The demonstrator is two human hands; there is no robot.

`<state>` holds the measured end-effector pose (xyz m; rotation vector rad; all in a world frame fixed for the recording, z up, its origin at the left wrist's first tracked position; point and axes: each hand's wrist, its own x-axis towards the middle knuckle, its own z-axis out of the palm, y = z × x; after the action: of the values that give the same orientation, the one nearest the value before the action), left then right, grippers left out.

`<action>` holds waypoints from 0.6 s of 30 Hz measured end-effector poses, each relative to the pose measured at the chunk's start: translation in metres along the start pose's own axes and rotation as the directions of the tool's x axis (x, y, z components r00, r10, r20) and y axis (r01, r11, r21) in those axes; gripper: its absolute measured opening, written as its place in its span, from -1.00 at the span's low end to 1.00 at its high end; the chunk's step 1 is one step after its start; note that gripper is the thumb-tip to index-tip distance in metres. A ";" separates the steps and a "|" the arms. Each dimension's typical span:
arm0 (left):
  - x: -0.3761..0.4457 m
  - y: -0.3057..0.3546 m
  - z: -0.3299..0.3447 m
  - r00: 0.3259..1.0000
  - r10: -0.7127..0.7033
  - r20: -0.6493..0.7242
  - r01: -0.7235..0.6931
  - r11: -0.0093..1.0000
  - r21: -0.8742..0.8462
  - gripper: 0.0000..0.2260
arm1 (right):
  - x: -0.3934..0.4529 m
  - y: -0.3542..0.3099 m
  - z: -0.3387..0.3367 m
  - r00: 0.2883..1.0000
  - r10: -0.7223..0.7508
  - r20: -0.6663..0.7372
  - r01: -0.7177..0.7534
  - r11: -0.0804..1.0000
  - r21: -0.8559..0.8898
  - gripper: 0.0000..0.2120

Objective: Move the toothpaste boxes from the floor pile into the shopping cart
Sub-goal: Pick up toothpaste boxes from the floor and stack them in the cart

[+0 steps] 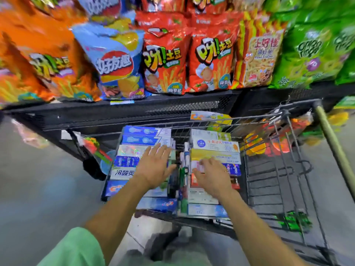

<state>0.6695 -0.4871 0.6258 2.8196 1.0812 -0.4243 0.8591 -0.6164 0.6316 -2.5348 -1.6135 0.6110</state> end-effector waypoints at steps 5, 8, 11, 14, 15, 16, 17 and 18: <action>-0.100 -0.097 -0.003 0.970 -0.231 -0.079 0.225 0.971 -0.077 -0.30 | 0.007 -0.128 -0.015 0.948 -0.317 -0.040 0.301 0.926 -0.227 -0.50; -0.179 -0.171 0.014 0.925 -0.361 -0.121 0.350 0.931 -0.104 -0.36 | 0.003 -0.221 0.002 0.893 -0.448 -0.047 0.414 0.857 -0.307 -0.41; -0.271 -0.240 0.027 0.850 -0.511 -0.131 0.491 0.857 -0.157 -0.35 | -0.012 -0.321 0.027 0.812 -0.583 0.008 0.550 0.760 -0.346 -0.36; -0.362 -0.297 0.037 0.730 -0.679 -0.077 0.653 0.727 -0.214 -0.29 | -0.034 -0.426 0.055 0.699 -0.712 0.056 0.685 0.647 -0.335 -0.35; -0.390 -0.315 0.042 0.683 -0.728 -0.060 0.702 0.677 -0.222 -0.28 | -0.044 -0.460 0.063 0.663 -0.746 0.066 0.722 0.613 -0.321 -0.37; -0.417 -0.330 0.048 0.634 -0.772 -0.047 0.746 0.626 -0.226 -0.25 | -0.053 -0.494 0.073 0.629 -0.773 0.089 0.755 0.579 -0.306 -0.39; -0.444 -0.344 0.053 0.584 -0.811 -0.039 0.784 0.576 -0.231 -0.20 | -0.062 -0.527 0.083 0.595 -0.795 0.118 0.784 0.542 -0.301 -0.39; -0.469 -0.357 0.059 0.538 -0.842 -0.029 0.816 0.529 -0.232 -0.14 | -0.071 -0.558 0.092 0.558 -0.817 0.146 0.812 0.501 -0.300 -0.34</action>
<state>0.0852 -0.5331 0.7098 1.9697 2.3454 -0.1397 0.3226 -0.4452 0.7197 -1.5057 -2.7732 0.1888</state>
